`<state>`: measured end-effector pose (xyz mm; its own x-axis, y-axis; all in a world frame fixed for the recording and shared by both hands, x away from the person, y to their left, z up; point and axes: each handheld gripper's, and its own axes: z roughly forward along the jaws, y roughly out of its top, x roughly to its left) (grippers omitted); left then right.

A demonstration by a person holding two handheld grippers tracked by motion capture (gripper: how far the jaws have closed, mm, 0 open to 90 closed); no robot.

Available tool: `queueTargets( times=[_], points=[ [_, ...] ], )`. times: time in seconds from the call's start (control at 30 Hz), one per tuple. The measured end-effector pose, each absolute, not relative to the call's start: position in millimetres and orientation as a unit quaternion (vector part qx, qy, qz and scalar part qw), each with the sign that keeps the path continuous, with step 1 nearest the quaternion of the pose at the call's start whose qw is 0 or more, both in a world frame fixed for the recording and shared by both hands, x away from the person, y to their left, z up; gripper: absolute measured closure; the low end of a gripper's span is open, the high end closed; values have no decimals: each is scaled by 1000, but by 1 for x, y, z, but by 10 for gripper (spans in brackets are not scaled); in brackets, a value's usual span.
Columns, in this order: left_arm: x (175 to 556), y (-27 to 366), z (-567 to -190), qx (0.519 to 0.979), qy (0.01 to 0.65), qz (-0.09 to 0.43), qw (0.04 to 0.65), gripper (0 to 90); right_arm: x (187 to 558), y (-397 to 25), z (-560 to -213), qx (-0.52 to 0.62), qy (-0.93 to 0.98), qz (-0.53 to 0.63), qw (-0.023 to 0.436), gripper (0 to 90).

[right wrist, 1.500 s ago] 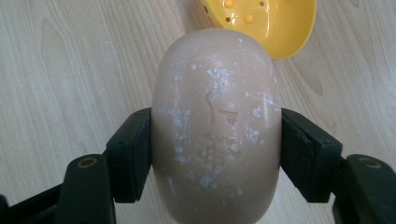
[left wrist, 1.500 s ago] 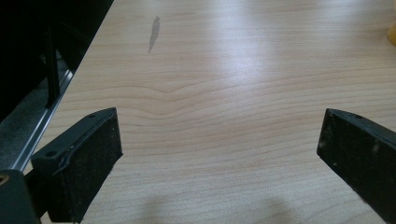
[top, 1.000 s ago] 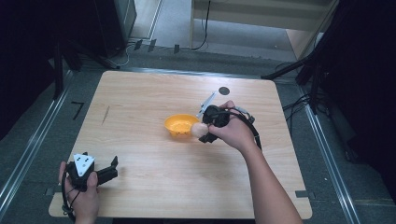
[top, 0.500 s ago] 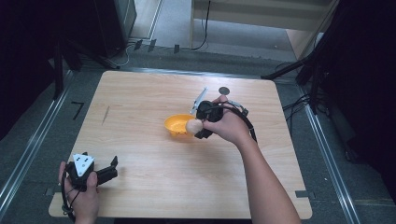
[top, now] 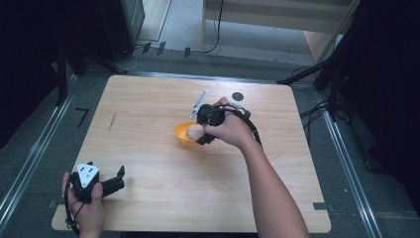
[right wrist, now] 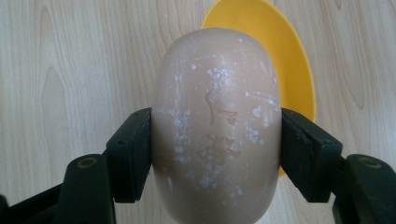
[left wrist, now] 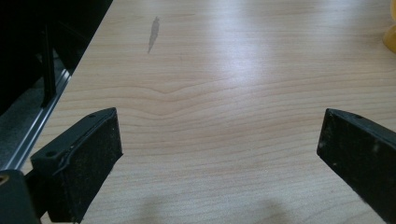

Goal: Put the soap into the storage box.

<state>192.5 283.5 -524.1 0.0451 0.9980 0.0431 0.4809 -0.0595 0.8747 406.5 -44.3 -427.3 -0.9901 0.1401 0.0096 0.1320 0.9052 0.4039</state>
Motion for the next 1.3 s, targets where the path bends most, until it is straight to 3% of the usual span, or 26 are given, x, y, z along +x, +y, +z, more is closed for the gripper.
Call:
queueTargets(
  times=[1.3],
  points=[
    [192, 285, -524, 627, 589, 362, 359, 2, 438, -20, -451, 46, 981, 187, 4, 335]
  ],
)
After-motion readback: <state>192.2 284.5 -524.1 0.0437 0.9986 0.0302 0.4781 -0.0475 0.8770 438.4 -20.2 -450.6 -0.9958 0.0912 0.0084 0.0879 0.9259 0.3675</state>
